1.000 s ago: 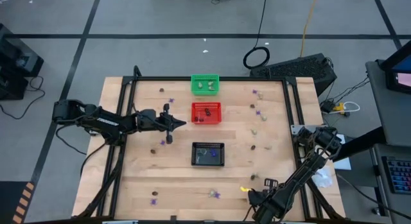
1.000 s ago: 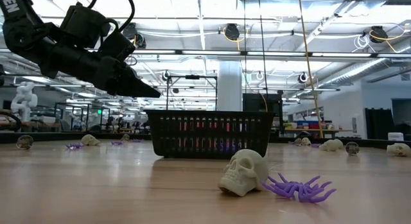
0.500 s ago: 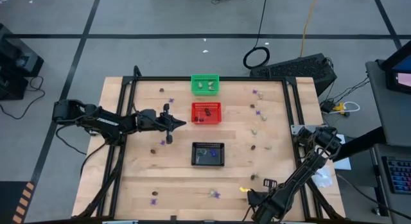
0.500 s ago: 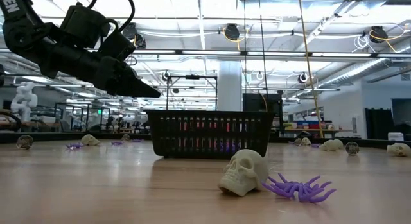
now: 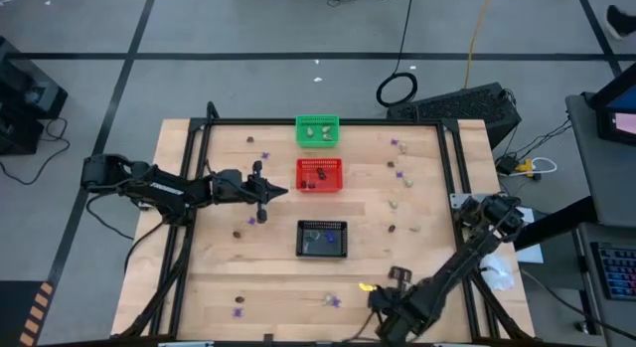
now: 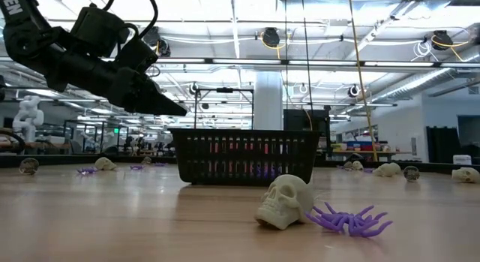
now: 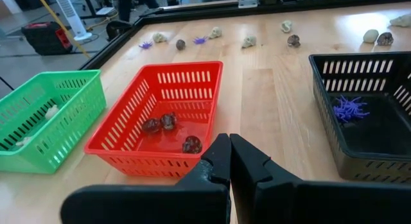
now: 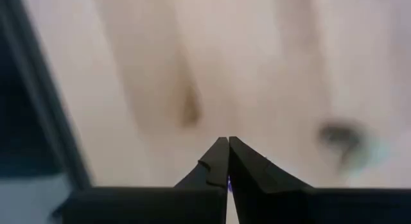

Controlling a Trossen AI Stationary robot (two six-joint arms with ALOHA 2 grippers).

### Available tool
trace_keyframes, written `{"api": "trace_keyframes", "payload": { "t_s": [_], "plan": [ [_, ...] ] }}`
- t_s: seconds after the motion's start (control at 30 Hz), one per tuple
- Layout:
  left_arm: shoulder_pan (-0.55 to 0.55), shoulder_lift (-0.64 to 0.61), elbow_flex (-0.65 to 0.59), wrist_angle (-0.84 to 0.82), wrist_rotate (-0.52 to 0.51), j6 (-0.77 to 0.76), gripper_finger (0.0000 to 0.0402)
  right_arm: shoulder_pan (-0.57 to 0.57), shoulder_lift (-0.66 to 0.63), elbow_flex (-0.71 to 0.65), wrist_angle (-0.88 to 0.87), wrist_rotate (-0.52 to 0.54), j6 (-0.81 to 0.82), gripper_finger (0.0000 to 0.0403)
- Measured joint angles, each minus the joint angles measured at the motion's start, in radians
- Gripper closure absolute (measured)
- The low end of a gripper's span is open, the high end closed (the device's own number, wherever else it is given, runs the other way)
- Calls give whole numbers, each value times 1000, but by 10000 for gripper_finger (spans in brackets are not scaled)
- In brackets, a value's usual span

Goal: Sort Halloween decoration
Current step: Put the violet spider toy into the black basket, then put the white skull toy into the green basket

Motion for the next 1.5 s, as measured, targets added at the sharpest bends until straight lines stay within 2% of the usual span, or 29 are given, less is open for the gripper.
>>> {"api": "trace_keyframes", "payload": {
  "t_s": [0.33, 0.53, 0.73, 1.03, 1.3, 1.4, 1.5],
  "plan": [
    [0, 0, 0, 0, 0, 0, 402, -253, 0, 0, 235, 161, -344, 403],
    [0, 0, 0, -1, 0, 1, 402, -407, 5, 0, 381, 166, -517, 403],
    [0, 0, 0, -2, 0, 1, 402, -515, 17, 1, 422, 131, -621, 403],
    [0, 0, 0, -12, 0, 1, 402, -567, 98, 0, 426, 53, -645, 393],
    [0, 0, 0, -28, 0, 0, 402, -564, 88, 22, 411, 32, -621, 314],
    [5, 0, 1, -28, 0, 1, 402, -535, 75, 25, 397, 129, -630, 323],
    [21, 0, 18, -74, 17, 0, 402, -499, 66, 24, 345, 248, -660, 372]
  ]
}}
